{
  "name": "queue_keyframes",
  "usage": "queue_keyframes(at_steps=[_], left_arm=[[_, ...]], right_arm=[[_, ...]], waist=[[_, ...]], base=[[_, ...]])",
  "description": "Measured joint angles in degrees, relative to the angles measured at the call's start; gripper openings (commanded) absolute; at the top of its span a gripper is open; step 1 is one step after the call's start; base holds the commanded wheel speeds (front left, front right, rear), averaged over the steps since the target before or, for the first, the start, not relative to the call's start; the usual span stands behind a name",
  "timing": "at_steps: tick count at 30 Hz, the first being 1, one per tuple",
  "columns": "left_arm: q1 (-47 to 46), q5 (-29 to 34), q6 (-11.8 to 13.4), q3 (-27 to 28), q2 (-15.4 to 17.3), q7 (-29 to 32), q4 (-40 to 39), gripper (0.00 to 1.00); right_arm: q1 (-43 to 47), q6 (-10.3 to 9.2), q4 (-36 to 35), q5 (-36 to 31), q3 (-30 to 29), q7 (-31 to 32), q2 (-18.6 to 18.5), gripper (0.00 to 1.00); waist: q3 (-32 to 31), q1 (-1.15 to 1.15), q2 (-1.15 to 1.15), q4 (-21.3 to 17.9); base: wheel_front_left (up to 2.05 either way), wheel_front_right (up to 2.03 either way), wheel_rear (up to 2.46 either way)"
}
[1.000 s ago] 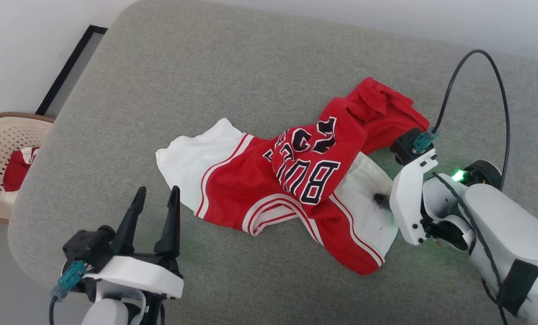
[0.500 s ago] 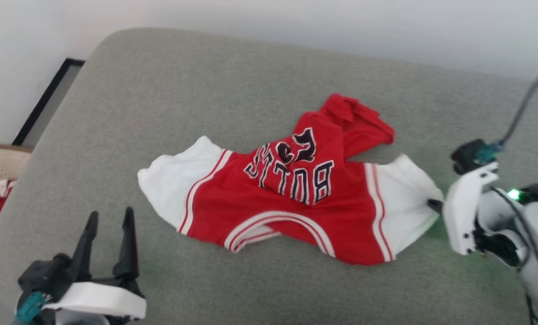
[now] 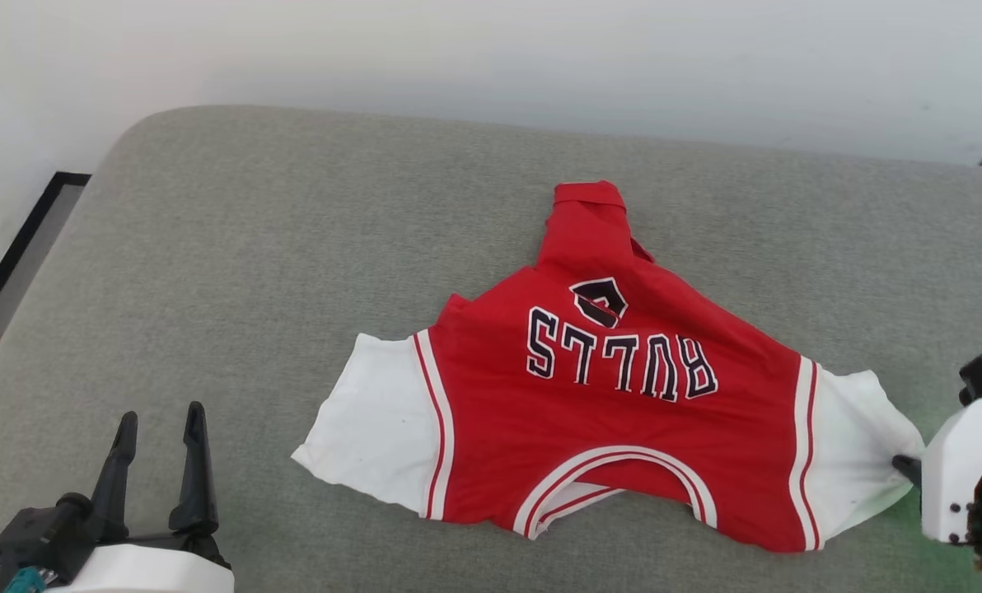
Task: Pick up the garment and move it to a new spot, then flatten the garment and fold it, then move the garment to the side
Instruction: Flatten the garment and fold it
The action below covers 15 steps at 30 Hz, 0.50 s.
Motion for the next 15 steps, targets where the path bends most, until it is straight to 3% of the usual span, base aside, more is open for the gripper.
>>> queue_keyframes(at_steps=[4, 6, 7, 15], left_arm=[[0.08, 0.00, 0.00, 0.18, 0.27, 0.00, -0.14, 1.00], [0.07, 0.00, 0.00, -0.04, 0.57, 0.00, -0.14, 1.00], [0.06, 0.00, 0.00, -0.20, 0.75, 0.00, -0.12, 1.00], [-0.66, -1.31, -0.01, -2.50, 4.01, 0.00, 0.65, 1.00]], right_arm=[[2.71, 0.00, -2.15, -2.77, -4.03, 0.74, 3.67, 0.00], [3.24, 0.00, -2.82, -3.96, -5.39, 0.55, 5.53, 0.49], [3.23, 0.00, -3.30, -4.78, -5.76, 0.44, 5.97, 1.00], [3.05, -0.01, -9.35, -7.69, -8.12, -1.01, 8.93, 1.00]], waist=[[0.00, 0.00, 0.00, -1.31], [0.11, 0.00, 0.00, -2.00], [0.19, 0.00, 0.00, -2.29], [0.29, 0.00, 0.00, -5.07]], base=[[0.00, 0.00, 0.00], [0.00, 0.00, 0.00], [0.00, 0.00, 0.00], [0.00, 0.00, 0.00]])
